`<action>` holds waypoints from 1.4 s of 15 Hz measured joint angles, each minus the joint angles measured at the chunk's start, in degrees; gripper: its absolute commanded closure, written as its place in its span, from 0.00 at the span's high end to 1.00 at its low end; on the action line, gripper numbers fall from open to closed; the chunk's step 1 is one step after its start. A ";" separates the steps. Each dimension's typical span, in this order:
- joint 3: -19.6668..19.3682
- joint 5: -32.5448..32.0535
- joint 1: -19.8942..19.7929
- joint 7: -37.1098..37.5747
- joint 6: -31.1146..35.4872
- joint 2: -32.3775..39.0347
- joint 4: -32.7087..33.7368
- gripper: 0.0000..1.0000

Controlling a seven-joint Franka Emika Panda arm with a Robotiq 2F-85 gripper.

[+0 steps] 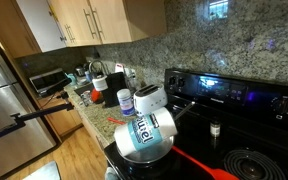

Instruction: Close the open cabinet drawer.

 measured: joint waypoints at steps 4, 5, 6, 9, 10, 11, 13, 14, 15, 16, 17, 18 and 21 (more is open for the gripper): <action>0.94 -3.83 1.00 2.68 0.89 -0.60 -0.91 1.00; 1.55 -3.97 1.40 4.32 2.34 -0.58 -0.65 1.00; 2.16 -4.00 1.79 6.29 3.95 -0.43 0.02 1.00; 3.23 -3.92 1.64 13.66 6.43 1.40 4.47 1.00; 3.21 -3.71 1.34 15.97 6.43 2.40 6.63 1.00; 3.03 -3.38 0.90 18.18 6.44 3.63 9.19 1.00; 2.02 -2.38 -0.23 22.14 6.38 6.65 14.63 1.00; 1.22 -1.60 -0.85 23.90 6.26 8.50 17.43 1.00; 0.21 -0.67 -1.38 25.48 5.93 10.52 20.23 1.00; -1.01 0.24 -1.76 27.07 5.53 12.72 23.00 1.00; -2.43 1.38 -2.14 28.60 4.88 15.19 25.84 1.00; -4.07 2.56 -2.37 30.08 4.14 17.82 28.60 1.00; -9.86 5.73 -2.67 35.36 1.45 26.26 36.27 1.00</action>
